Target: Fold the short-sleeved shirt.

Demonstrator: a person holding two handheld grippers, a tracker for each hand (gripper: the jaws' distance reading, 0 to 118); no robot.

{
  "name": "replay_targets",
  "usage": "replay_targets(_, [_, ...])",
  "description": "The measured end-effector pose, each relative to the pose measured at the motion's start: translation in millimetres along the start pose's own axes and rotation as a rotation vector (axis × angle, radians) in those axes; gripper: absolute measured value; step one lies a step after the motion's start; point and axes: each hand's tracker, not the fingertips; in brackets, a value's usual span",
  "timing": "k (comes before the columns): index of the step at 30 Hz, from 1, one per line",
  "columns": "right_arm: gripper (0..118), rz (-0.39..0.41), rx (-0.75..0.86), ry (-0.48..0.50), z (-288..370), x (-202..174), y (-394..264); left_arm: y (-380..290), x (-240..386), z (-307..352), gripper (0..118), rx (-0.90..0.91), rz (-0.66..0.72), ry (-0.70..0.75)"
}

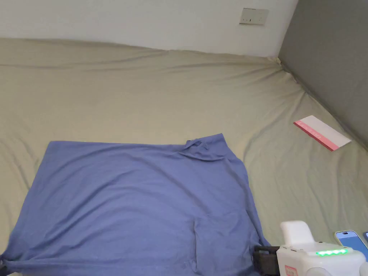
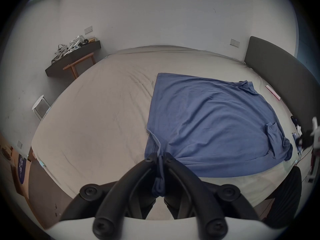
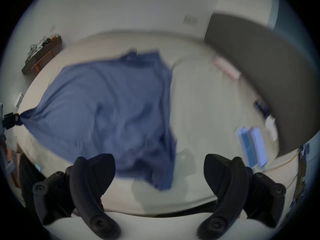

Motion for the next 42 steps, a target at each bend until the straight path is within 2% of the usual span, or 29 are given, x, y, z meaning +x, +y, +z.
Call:
replay_targets(1, [108,-0.031,-0.056,0.014,-11,4,-9,3,5,4,4,-0.005,0.0,0.002])
replay_targets(2, [108,-0.045,-0.074,-0.013,-19,6,-17,1,5,2,4,-0.014,-0.001,0.007])
replay_targets(5, [108,-0.027,-0.061,-0.087,-30,5,-27,-4,6,-1,4,-0.048,-0.012,0.025])
replay_targets(7, [107,-0.031,-0.062,-0.078,-33,5,-29,-8,7,-2,4,-0.064,-0.009,0.028])
replay_targets(9, [98,-0.044,-0.06,-0.052,-34,1,-28,-11,7,-5,4,-0.08,-0.006,0.036])
replay_targets(11, [82,-0.033,-0.047,-0.046,-37,-2,-26,-14,9,-5,4,-0.09,-0.01,0.045])
replay_targets(14, [22,0.005,-0.046,-0.034,-45,-5,-24,-17,10,-9,4,-0.107,-0.009,0.052])
replay_targets(15, [10,0.018,-0.054,-0.029,-48,-6,-24,-18,11,-10,4,-0.113,-0.01,0.054])
replay_targets(20, [6,0.072,-0.044,-0.009,-49,-2,-26,-23,15,-16,4,-0.123,-0.032,0.063])
replay_targets(23, [5,0.029,0.053,0.029,-28,7,-24,-23,10,-21,4,-0.099,-0.029,0.055])
replay_targets(27, [5,-0.016,0.2,0.054,8,15,-16,-11,2,-10,4,-0.036,0.051,0.029])
replay_targets(31, [5,-0.088,0.343,0.09,39,20,3,5,-1,5,4,0.096,0.102,0.022])
replay_targets(37, [5,-0.122,0.374,0.092,37,21,50,40,-6,-7,4,0.128,0.14,0.015])
replay_targets(42, [5,-0.067,0.294,0.023,1,10,94,68,-3,-38,4,0.11,0.15,0.022])
